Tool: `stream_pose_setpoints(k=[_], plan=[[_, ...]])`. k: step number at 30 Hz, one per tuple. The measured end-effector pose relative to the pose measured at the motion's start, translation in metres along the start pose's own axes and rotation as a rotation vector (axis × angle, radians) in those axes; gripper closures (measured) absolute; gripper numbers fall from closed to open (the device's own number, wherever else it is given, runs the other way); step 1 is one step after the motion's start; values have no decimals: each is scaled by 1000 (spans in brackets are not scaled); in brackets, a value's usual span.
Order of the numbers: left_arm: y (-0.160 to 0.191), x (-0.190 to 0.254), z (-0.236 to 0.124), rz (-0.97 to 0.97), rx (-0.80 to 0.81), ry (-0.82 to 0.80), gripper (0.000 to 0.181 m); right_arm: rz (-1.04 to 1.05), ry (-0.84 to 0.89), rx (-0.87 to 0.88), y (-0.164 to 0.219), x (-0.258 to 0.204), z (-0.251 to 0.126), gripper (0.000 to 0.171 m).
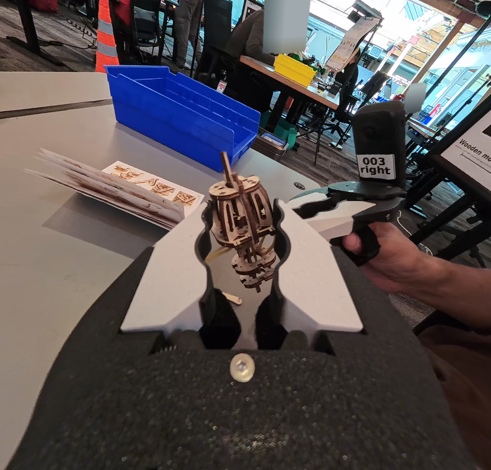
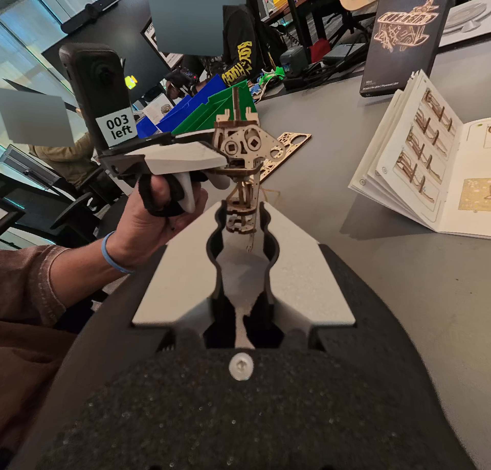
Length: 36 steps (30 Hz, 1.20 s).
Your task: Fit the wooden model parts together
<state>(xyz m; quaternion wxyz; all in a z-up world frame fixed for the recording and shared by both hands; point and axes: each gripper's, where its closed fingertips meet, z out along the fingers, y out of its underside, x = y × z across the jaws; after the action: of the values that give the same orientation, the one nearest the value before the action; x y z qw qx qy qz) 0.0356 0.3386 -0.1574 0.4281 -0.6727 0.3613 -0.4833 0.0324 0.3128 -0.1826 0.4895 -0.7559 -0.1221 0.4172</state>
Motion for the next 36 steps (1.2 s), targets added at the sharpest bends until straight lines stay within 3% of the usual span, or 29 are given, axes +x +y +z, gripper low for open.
stream_pose_setpoints(k=[6,11,17,33,36], plan=[[1,0,1,-1,-4,0,138,-12,11,-13,2,-3,5,143],[2,1,2,7,-8,-3,138,-31,55,-22,5,-1,6,161],[3,0,3,5,-11,-12,138,-34,88,-29,6,0,7,170],[11,8,10,27,-50,-2,138,-86,206,-254,17,-2,9,169],[9,8,9,15,-40,3,138,-81,190,-257,16,-5,8,162]])
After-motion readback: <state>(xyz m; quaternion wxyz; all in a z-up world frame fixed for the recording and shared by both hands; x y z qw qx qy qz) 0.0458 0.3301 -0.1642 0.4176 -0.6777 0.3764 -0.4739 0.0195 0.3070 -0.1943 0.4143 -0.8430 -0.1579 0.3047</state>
